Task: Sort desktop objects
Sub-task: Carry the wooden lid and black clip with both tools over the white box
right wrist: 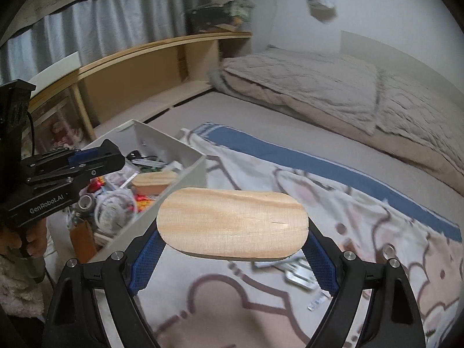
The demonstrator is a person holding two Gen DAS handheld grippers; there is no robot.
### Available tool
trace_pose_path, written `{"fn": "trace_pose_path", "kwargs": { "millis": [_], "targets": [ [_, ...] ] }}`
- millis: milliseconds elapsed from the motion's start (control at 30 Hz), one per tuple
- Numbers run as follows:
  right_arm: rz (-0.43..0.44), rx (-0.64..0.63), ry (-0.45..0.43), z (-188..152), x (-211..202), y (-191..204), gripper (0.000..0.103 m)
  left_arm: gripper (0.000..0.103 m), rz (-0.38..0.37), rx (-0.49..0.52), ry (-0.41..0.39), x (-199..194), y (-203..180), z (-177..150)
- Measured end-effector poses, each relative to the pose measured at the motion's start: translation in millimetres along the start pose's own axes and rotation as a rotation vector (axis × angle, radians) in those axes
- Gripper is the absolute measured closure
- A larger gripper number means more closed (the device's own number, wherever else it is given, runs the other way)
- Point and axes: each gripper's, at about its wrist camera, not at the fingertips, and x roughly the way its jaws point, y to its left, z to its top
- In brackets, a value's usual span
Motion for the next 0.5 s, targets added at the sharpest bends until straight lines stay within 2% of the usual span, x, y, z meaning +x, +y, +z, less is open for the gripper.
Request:
{"fn": "trace_pose_path", "kwargs": {
  "millis": [300, 500],
  "targets": [
    [0.062, -0.052, -0.006, 21.7, 29.7, 48.1, 0.014, 0.074, 0.107, -0.078, -0.023, -9.0, 59.9, -11.9],
    [0.073, -0.064, 0.011, 30.2, 52.1, 66.1, 0.014, 0.074, 0.139, -0.142, -0.004, -13.3, 96.6, -28.1]
  ]
}}
